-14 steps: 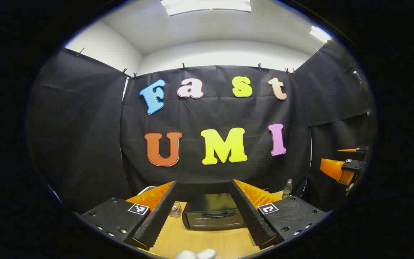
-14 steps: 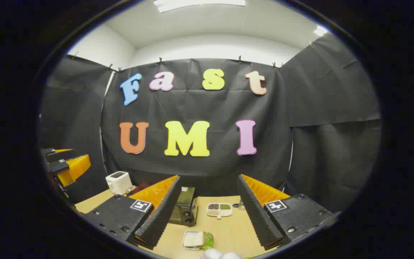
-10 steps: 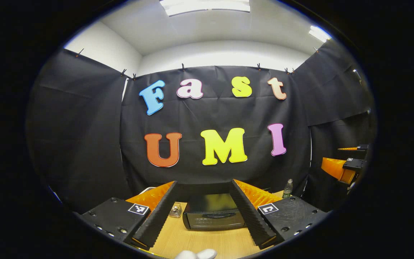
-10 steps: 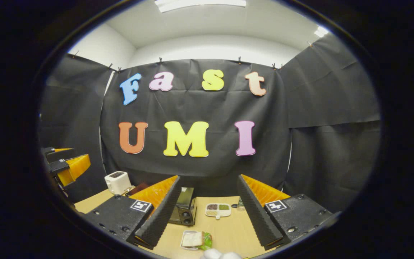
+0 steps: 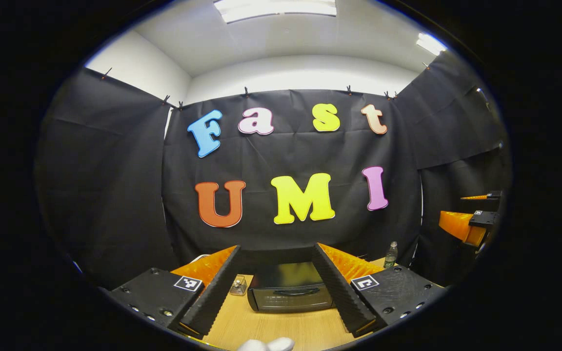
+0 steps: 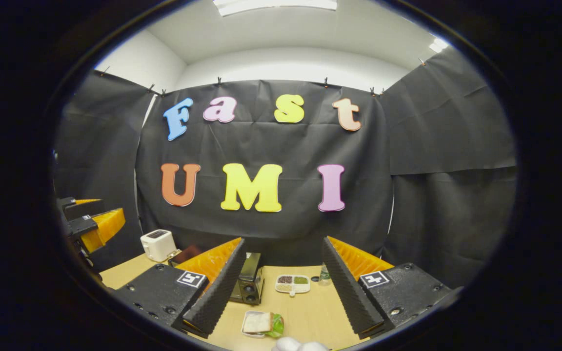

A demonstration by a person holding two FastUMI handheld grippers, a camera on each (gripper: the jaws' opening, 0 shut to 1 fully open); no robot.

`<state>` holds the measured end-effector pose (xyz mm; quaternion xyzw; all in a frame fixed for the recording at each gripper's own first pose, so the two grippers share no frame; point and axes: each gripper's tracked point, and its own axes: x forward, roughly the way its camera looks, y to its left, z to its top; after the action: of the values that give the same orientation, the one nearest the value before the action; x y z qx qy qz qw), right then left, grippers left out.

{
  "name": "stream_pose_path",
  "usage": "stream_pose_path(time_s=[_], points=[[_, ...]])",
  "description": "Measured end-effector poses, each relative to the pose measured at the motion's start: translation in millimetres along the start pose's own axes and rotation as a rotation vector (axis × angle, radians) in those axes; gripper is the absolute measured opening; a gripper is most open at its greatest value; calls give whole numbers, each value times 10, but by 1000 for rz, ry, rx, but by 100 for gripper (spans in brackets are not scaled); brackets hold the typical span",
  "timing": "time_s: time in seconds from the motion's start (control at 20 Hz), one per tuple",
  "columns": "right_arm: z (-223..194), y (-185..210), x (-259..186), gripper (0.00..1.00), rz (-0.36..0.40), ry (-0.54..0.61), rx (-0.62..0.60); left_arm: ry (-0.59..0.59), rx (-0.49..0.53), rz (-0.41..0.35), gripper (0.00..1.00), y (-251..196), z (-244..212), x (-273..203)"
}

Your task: Open the electric oven with the left hand, put the food in, and close the electric oven.

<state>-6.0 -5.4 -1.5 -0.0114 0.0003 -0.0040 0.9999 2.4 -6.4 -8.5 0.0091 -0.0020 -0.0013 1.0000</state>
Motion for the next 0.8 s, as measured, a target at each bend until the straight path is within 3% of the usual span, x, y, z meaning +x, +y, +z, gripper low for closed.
stream_pose_path(time_s=[0.35,0.8], points=[[-38,-114,21,98,18,11,-1,9,-2,3,95,-139,-338,222],[-185,-449,41,100,-16,50,-27,121,-27,-19,95,-487,-1371,904]])
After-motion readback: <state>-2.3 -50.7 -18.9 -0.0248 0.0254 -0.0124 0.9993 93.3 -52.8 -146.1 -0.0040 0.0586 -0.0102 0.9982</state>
